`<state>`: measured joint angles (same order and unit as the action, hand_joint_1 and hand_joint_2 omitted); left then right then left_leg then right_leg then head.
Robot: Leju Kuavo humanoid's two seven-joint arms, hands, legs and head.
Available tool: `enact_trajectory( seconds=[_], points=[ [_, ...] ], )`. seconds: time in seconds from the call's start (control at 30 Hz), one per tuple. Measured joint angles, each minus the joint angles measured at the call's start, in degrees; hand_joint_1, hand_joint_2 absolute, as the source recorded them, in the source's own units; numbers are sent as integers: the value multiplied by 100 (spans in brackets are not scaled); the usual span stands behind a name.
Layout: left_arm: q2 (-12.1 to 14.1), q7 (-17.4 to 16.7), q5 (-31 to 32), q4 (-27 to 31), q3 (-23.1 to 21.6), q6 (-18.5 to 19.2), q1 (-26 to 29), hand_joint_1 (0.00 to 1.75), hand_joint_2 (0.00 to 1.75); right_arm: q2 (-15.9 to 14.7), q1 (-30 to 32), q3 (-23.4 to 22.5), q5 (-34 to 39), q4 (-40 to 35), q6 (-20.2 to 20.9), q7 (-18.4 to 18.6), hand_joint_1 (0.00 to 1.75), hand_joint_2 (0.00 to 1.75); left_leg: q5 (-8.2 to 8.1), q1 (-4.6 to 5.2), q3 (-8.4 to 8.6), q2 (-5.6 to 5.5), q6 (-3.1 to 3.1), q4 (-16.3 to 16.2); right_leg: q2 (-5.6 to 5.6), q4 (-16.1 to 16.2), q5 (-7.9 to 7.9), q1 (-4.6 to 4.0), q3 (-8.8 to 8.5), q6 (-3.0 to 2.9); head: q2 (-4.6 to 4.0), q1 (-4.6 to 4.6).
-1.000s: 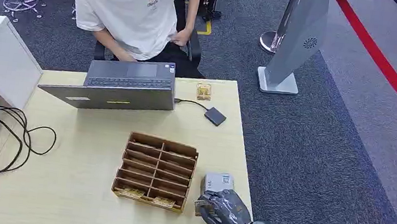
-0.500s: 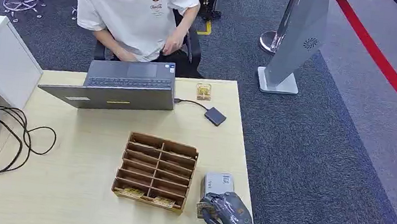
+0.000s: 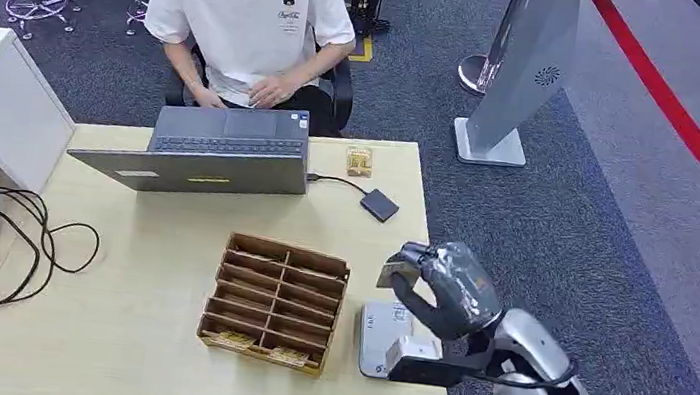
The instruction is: Pass the card to the sensor for recognition and then transmit it.
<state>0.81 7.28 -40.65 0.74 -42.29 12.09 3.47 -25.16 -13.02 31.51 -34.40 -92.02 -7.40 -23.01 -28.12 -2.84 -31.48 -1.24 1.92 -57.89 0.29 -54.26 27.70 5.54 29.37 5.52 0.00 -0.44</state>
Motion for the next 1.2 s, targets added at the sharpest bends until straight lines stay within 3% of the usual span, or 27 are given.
enact_trajectory(
  seconds=[0.1, 0.2, 0.3, 0.4, 0.57, 0.67, 0.83, 0.87, 1.2],
  points=[
    [2, 2, -11, 0, -46, 2, 0, 0, 175, -192, -539, -218, 292, -432, 437, 142, 175, 175, 0, -1, 0, 0, 0, 1, 1, -1, 0, 0, -1, 0, 0, -2],
    [11, 2, 74, 0, -89, 26, -11, 0, 175, -123, -1134, -173, -43, -437, 653, 467, 175, 175, 1, -2, -1, 2, 1, 4, 5, -9, 0, -2, -3, 0, 0, 0],
    [50, 0, 206, 0, -199, 88, -60, 0, 175, 358, -1923, 180, -697, 133, 567, 971, 175, 175, 6, -4, 13, 19, 8, 6, 22, -19, -1, -3, -1, -3, 0, 2],
    [122, -39, 354, 0, -325, 131, -113, 0, 175, 1068, -2595, 725, -1311, 1170, 380, 1564, 175, 175, 14, -6, 17, 21, 20, 7, 24, -38, -3, -5, 4, -9, 0, 0],
    [236, -220, 518, 17, -526, 129, -169, 0, 175, 2154, -3501, 1442, -2290, 3226, -397, 2178, 175, 175, 22, -12, 19, 10, 32, 6, 18, -50, -3, -11, 10, -11, 0, -2],
    [297, -297, 553, 63, -631, 125, -170, 0, 175, 2568, -3941, 1650, -2695, 4273, -758, 2413, 175, 175, 23, -13, 16, 4, 32, 4, 16, -49, -3, -12, 11, -11, 0, 2],
    [378, -337, 584, 105, -724, 109, -169, 0, 175, 2881, -4385, 1585, -2757, 5332, -1017, 2505, 175, 175, 22, -12, 12, 1, 31, 1, 10, -45, -6, -11, 11, -15, 0, 0],
    [380, -345, 584, 109, -743, 109, -170, 0, 175, 2923, -4440, 1554, -2766, 5446, -1023, 2494, 0, 175, 22, -12, 13, 1, 31, 1, 11, -44, -5, -11, 11, -15, 0, 0],
    [396, -358, 531, 149, -785, 109, -167, 0, 175, 3095, -4529, 1338, -2783, 5937, -1017, 2282, 0, 175, 22, -13, 13, 3, 32, 2, 12, -45, -6, -13, 14, -17, 0, 2]
  ],
)
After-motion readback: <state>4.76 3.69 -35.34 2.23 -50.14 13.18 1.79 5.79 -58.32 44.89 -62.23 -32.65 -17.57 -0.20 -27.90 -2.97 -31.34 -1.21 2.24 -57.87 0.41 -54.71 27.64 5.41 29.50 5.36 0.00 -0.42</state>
